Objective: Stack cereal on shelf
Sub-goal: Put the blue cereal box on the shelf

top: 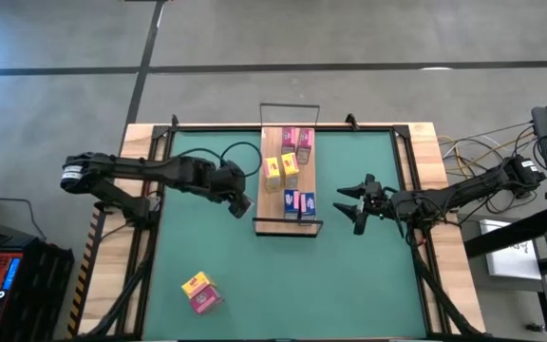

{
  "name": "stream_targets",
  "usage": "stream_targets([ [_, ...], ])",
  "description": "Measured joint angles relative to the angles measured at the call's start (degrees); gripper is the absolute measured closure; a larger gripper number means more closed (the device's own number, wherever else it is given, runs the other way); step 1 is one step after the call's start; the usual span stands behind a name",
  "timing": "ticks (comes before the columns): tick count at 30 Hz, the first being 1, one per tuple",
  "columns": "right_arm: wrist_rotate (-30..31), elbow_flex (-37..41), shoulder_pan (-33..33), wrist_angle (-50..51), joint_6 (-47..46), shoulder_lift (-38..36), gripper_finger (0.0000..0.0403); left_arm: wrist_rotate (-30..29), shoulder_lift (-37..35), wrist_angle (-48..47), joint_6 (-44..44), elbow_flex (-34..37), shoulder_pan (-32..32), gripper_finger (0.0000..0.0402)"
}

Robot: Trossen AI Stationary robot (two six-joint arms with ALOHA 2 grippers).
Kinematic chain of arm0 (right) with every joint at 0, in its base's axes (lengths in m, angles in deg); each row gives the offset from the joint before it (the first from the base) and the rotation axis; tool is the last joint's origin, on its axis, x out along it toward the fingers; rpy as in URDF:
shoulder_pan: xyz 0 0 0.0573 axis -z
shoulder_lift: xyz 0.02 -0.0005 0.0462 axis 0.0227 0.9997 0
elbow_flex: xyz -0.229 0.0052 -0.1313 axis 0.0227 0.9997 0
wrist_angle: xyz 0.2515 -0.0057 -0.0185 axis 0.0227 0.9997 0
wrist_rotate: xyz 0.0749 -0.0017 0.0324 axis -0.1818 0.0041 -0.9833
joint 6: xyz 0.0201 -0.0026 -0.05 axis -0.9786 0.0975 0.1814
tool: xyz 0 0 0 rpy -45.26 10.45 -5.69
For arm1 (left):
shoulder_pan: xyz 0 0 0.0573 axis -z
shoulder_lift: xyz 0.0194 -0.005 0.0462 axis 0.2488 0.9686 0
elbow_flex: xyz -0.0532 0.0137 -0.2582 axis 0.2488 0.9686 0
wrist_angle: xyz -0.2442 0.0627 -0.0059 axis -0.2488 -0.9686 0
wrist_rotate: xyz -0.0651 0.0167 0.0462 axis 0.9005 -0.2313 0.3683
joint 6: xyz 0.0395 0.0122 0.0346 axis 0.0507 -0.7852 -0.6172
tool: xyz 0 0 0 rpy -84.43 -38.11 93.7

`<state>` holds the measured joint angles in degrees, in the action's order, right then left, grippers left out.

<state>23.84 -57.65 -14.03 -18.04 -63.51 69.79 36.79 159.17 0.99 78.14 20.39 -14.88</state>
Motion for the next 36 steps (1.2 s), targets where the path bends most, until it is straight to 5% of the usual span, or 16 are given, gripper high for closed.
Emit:
stream_targets([
  [22,0.0,0.0,0.0,0.0,0.0,0.0,0.0163,0.3,0.0,11.6,-18.7,-0.1,0.6,0.0116],
  [36,0.0,0.0,0.0,0.0,0.0,0.0,0.0163,2.7,6.0,12.3,-30.9,-3.9,1.2,0.0116],
])
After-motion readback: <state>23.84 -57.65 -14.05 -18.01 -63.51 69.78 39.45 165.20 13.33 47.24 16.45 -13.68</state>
